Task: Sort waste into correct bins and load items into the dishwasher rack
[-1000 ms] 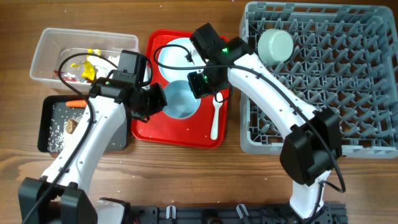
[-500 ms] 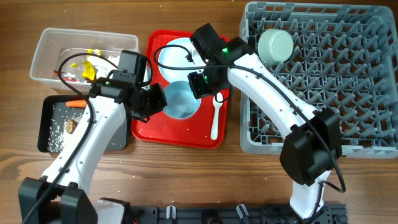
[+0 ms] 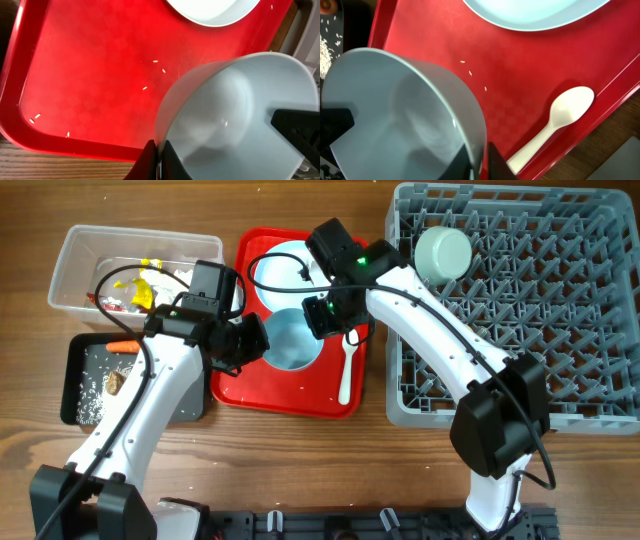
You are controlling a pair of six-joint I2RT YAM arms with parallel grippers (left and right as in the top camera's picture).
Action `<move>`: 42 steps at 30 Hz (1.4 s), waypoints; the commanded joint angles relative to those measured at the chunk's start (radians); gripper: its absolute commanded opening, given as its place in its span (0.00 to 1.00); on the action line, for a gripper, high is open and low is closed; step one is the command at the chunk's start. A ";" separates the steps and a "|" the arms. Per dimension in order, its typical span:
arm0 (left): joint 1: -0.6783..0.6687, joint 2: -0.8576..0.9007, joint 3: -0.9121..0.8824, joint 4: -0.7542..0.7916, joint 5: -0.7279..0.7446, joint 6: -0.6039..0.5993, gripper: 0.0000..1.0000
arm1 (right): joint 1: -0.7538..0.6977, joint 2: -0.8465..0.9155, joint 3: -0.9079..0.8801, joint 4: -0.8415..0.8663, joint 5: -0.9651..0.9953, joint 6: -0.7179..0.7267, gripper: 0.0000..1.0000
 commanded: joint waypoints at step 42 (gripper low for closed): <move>0.055 -0.183 0.012 0.044 -0.046 0.016 1.00 | -0.618 -0.338 0.019 0.304 0.955 -0.282 0.04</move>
